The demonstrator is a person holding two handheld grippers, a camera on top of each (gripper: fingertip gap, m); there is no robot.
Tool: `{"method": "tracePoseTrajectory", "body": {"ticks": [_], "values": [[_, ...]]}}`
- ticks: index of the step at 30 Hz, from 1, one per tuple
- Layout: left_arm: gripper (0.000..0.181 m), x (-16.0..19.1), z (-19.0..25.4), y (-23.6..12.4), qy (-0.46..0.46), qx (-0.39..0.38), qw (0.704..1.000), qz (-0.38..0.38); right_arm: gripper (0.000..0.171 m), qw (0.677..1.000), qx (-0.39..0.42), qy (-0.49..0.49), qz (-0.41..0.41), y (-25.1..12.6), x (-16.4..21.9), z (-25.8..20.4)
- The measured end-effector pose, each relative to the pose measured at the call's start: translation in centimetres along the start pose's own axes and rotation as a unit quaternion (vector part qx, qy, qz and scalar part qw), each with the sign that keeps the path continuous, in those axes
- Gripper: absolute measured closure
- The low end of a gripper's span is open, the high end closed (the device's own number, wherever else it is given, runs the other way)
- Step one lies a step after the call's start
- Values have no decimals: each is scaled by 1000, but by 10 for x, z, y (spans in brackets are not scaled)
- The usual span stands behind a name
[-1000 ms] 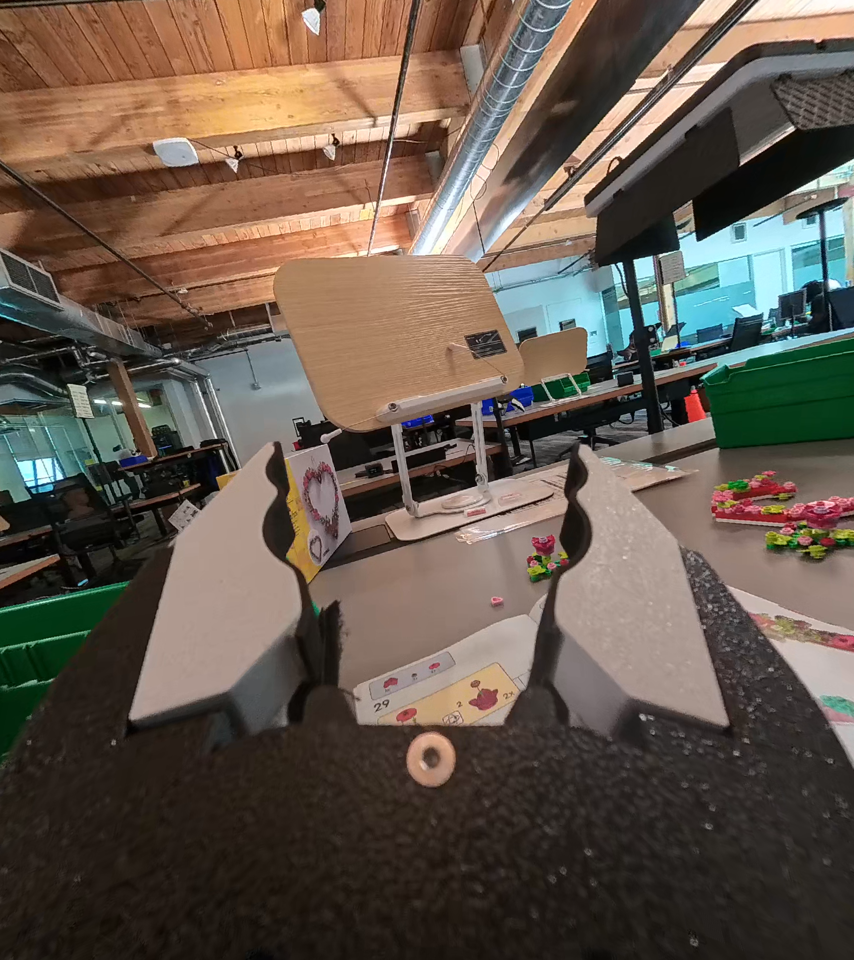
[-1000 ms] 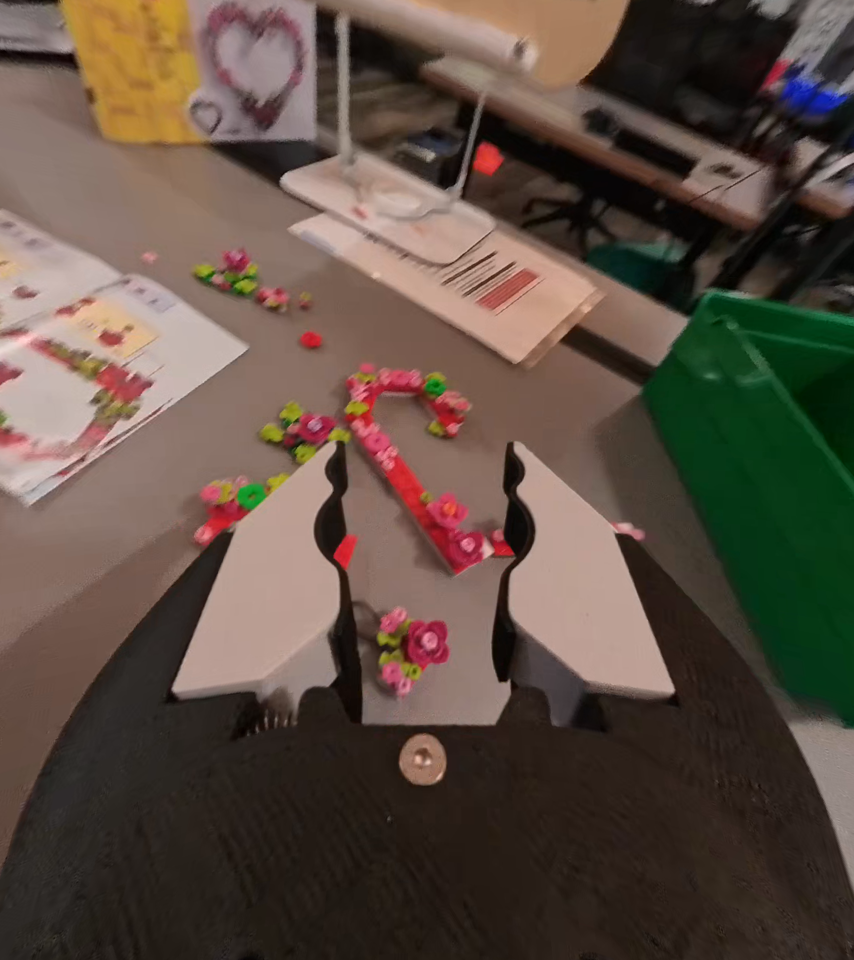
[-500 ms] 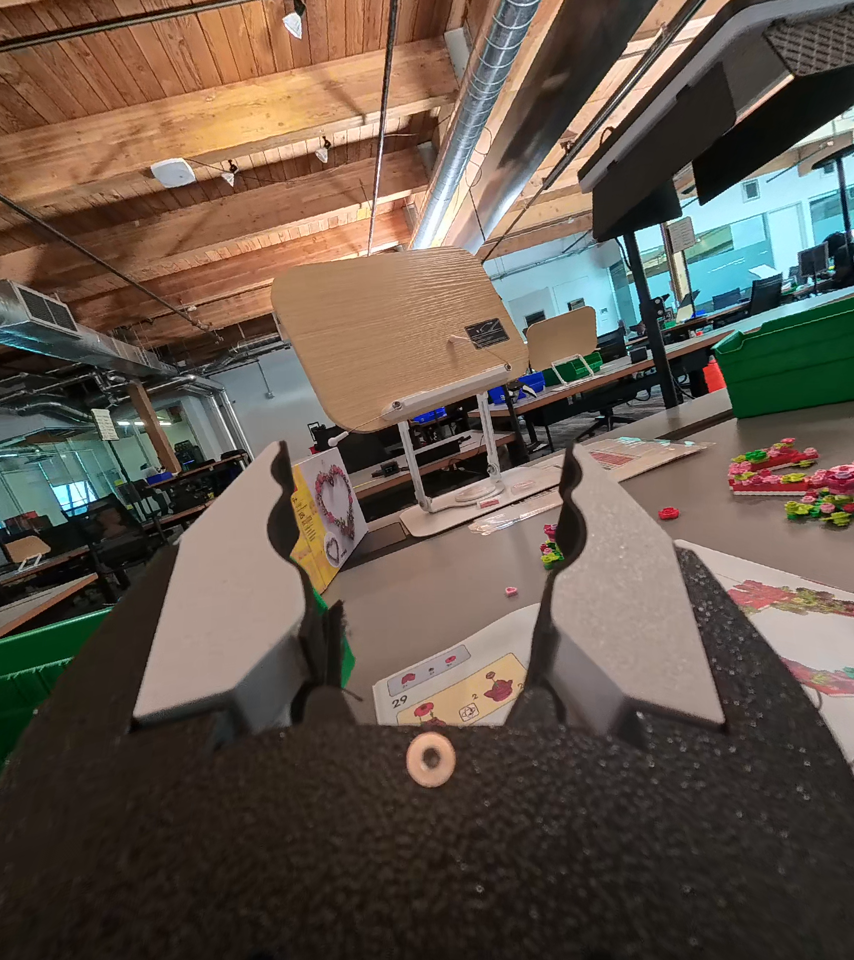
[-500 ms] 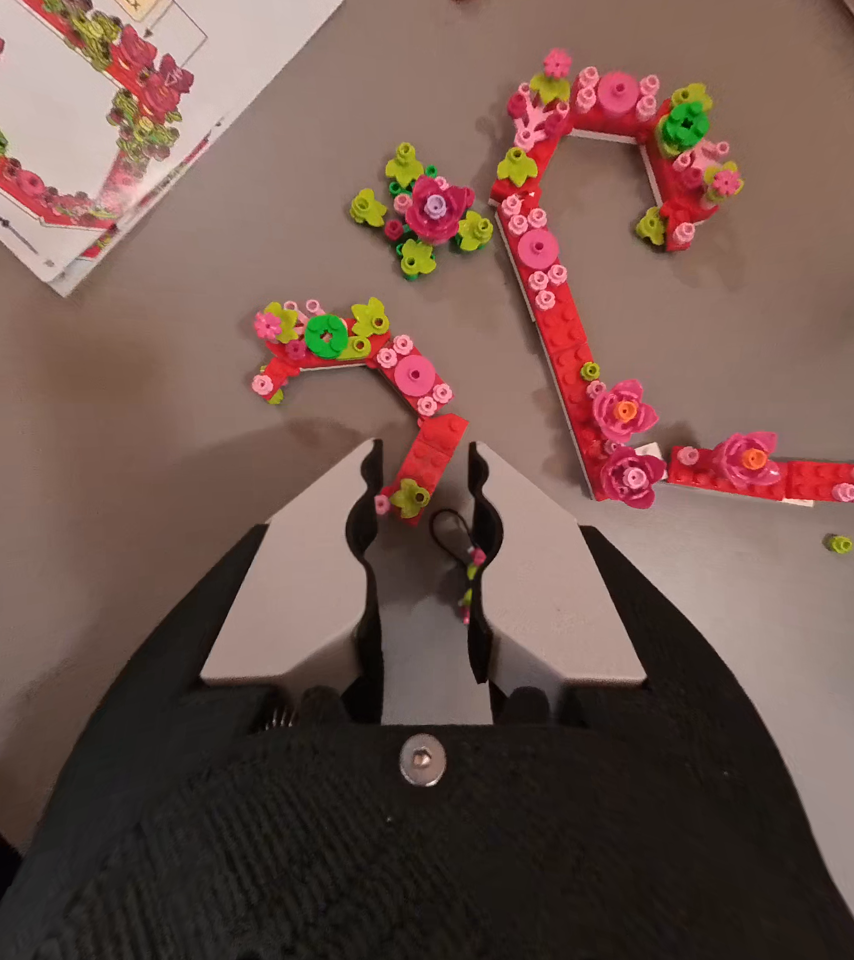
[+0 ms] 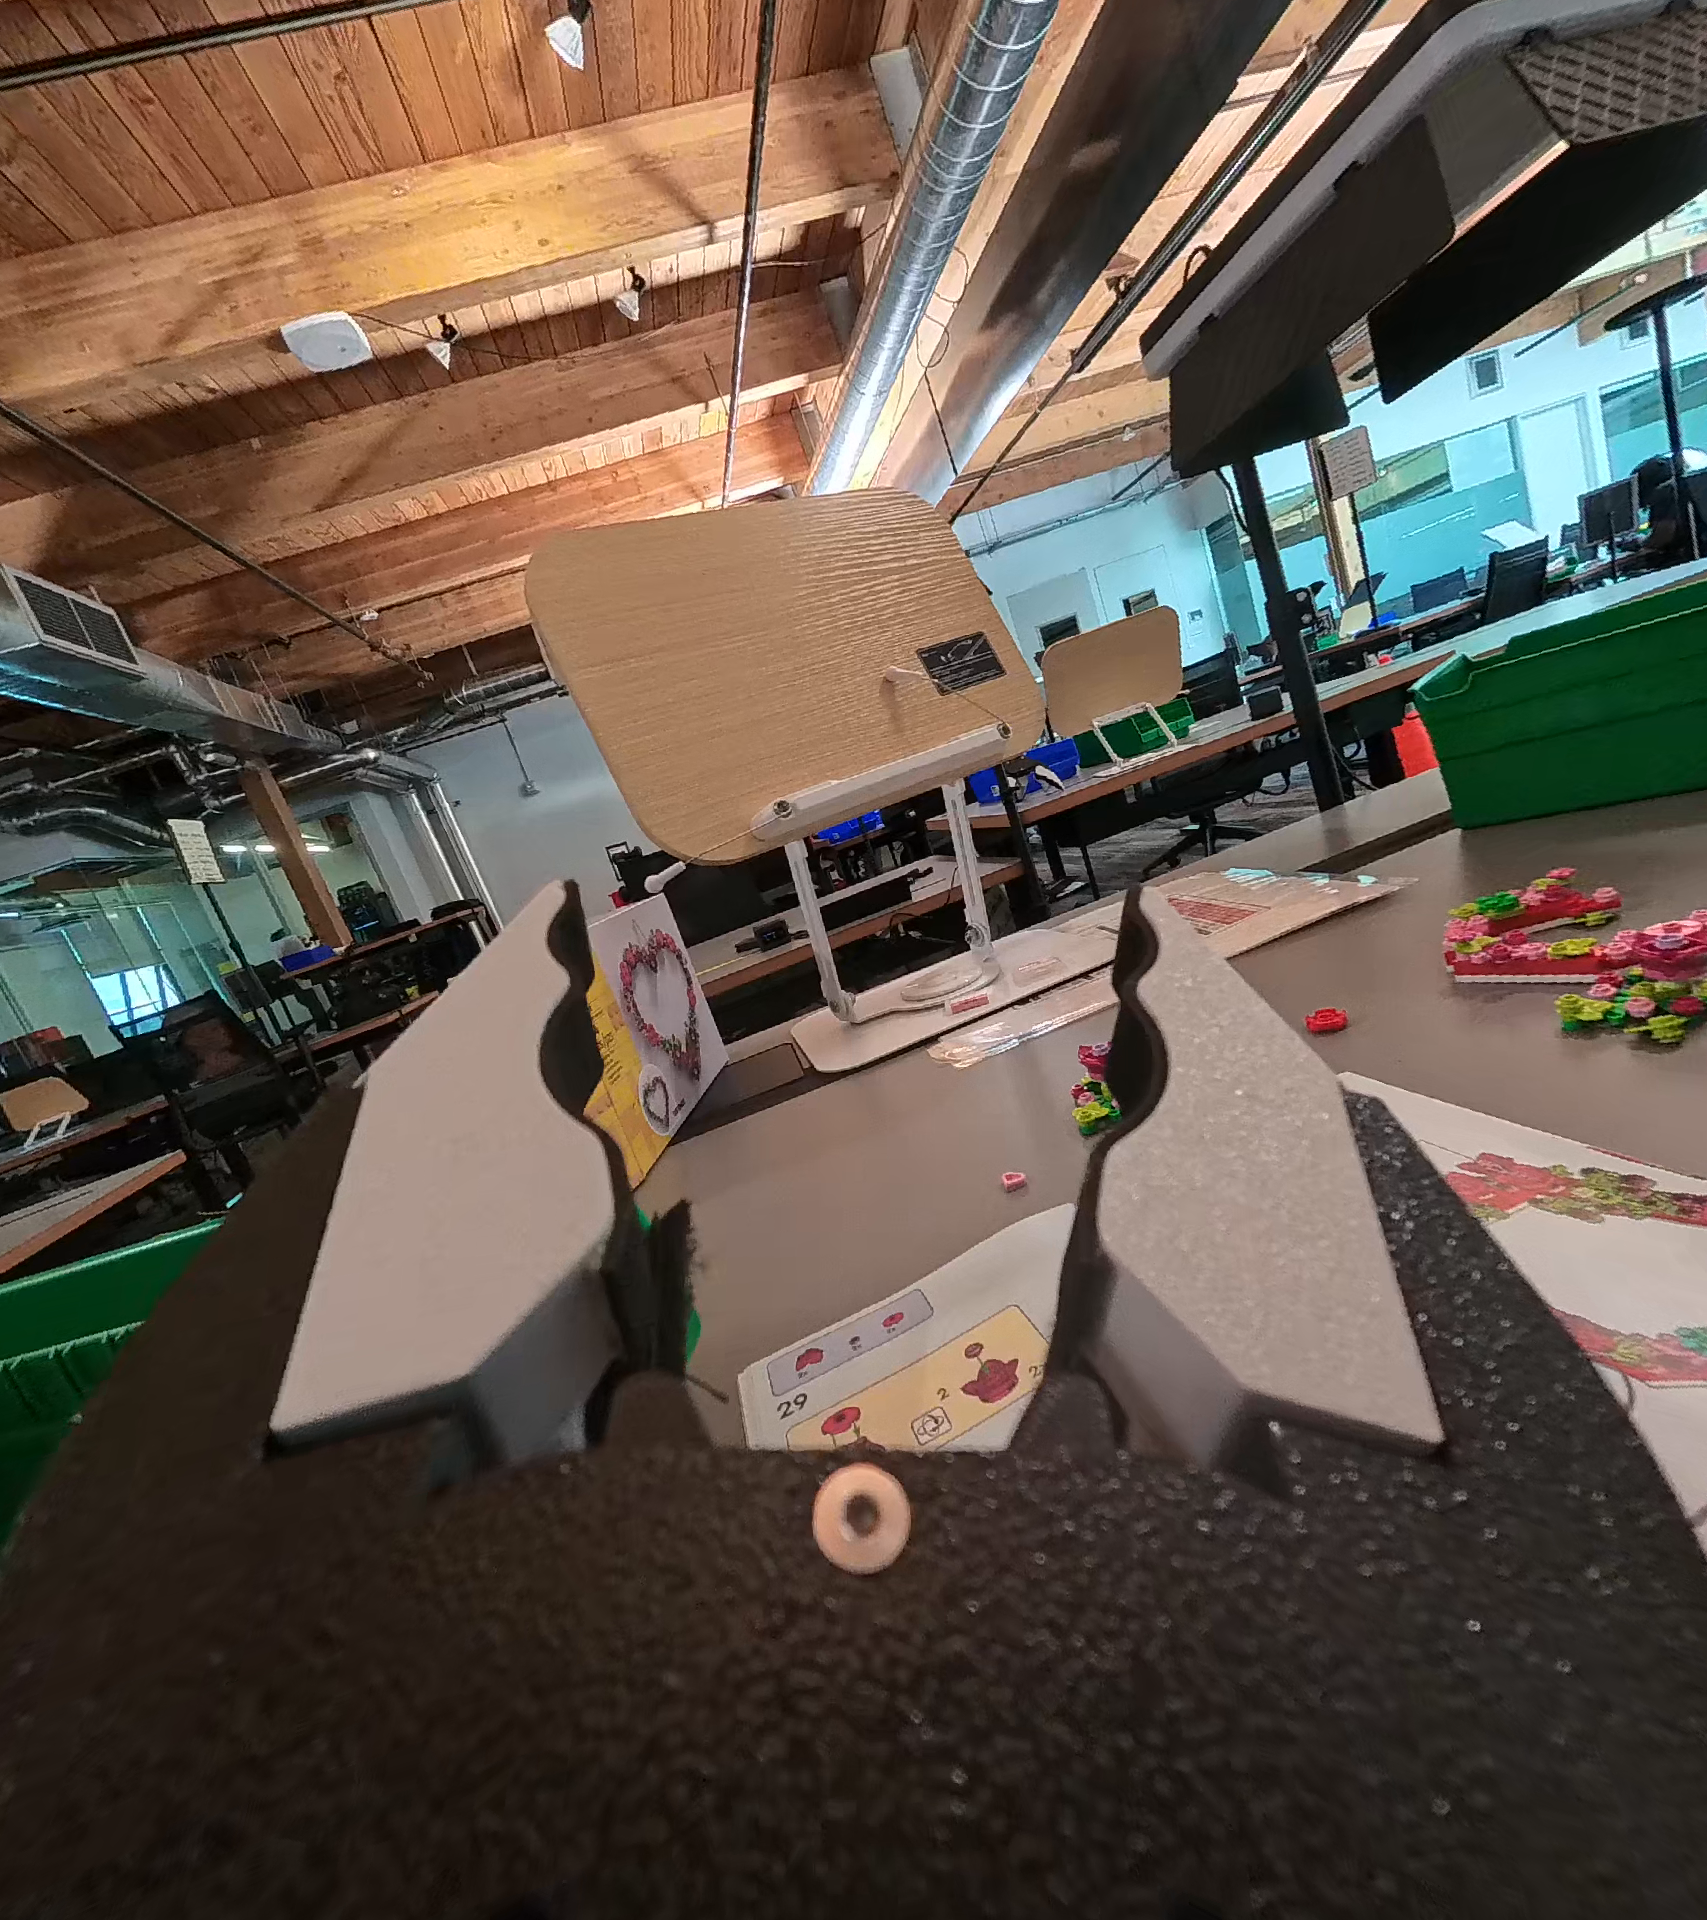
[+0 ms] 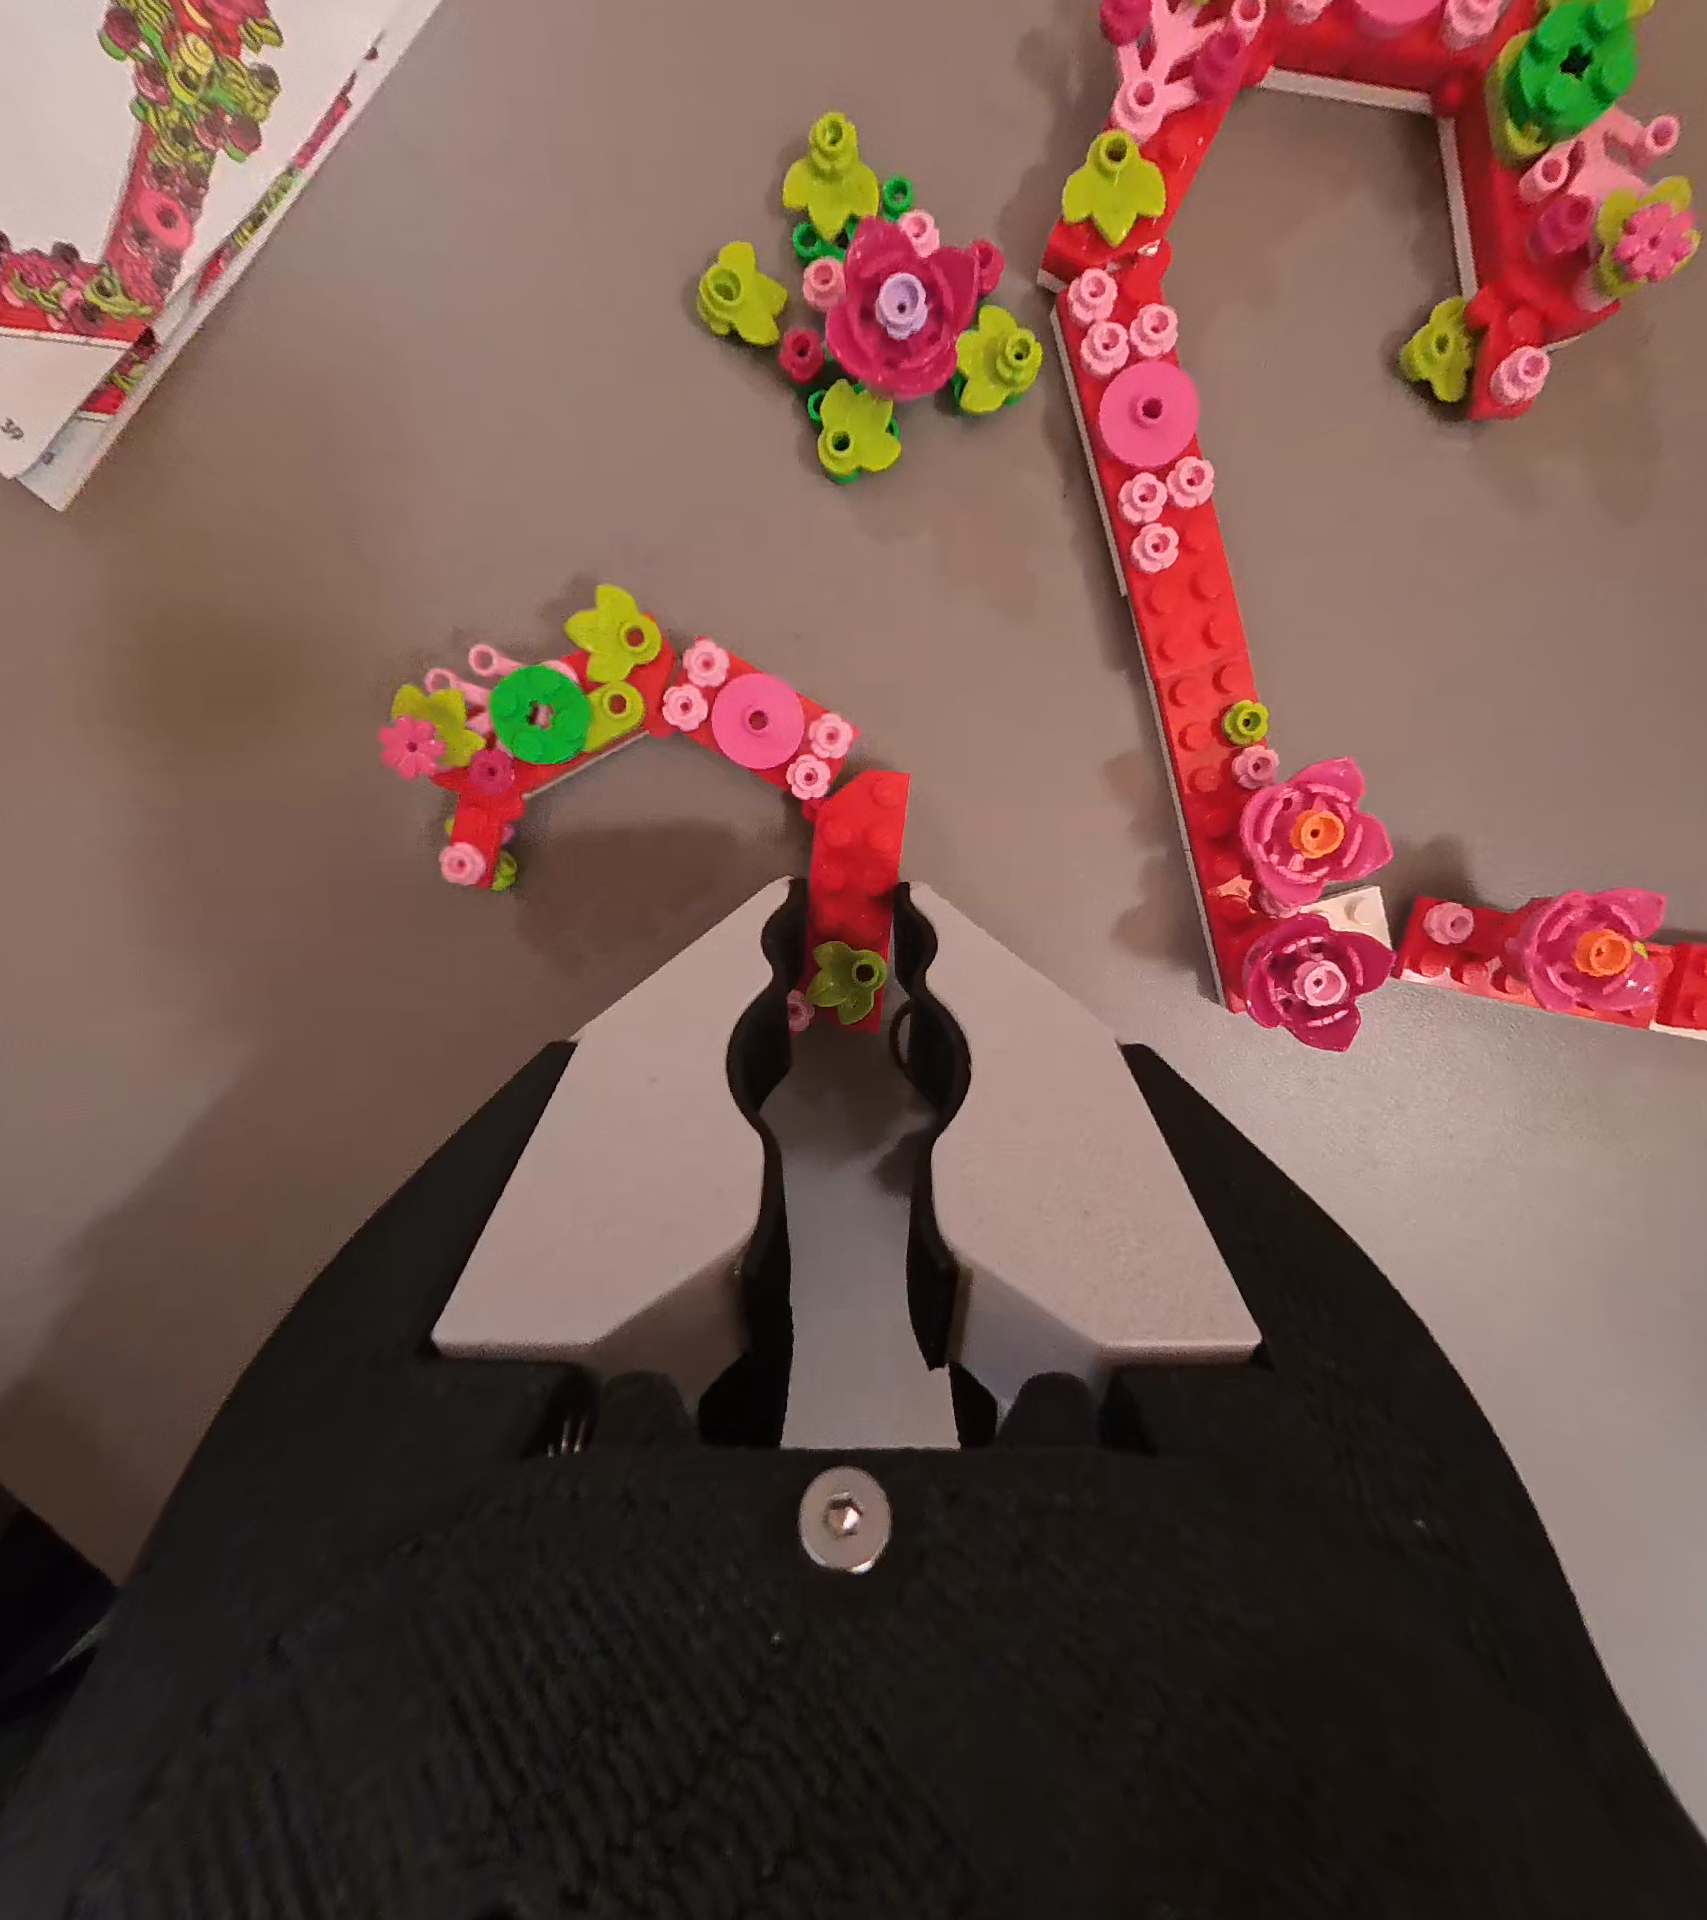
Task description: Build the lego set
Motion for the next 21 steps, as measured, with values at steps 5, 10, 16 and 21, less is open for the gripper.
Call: {"method": "tracePoseTrajectory", "body": {"ticks": [5, 10, 16, 21], "values": [[84, 0, 0, 0, -5, 0, 1000, 1, 157, 1000, -23, 4, 20, -10, -4, -1], [84, 0, -1, 1, -10, -1, 1000, 3, 157, 996, -63, -13, 56, -10, -30, -3], [84, -2, -2, 1, -17, -4, 1000, 7, 157, 983, -36, -97, 154, -7, -110, 37], [85, -2, -3, 0, -19, -7, 1000, 7, 157, 984, 26, -116, 134, 31, -148, 106]]}}
Point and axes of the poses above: each gripper's, where its closed fingertips meet, y out along the fingers, x out of its underside, z = x × y across the jaws, the point moved 6 cm from there along -y, back along the fingers, and after that the axes turned 14 degrees about z, right-handed, at the moved point
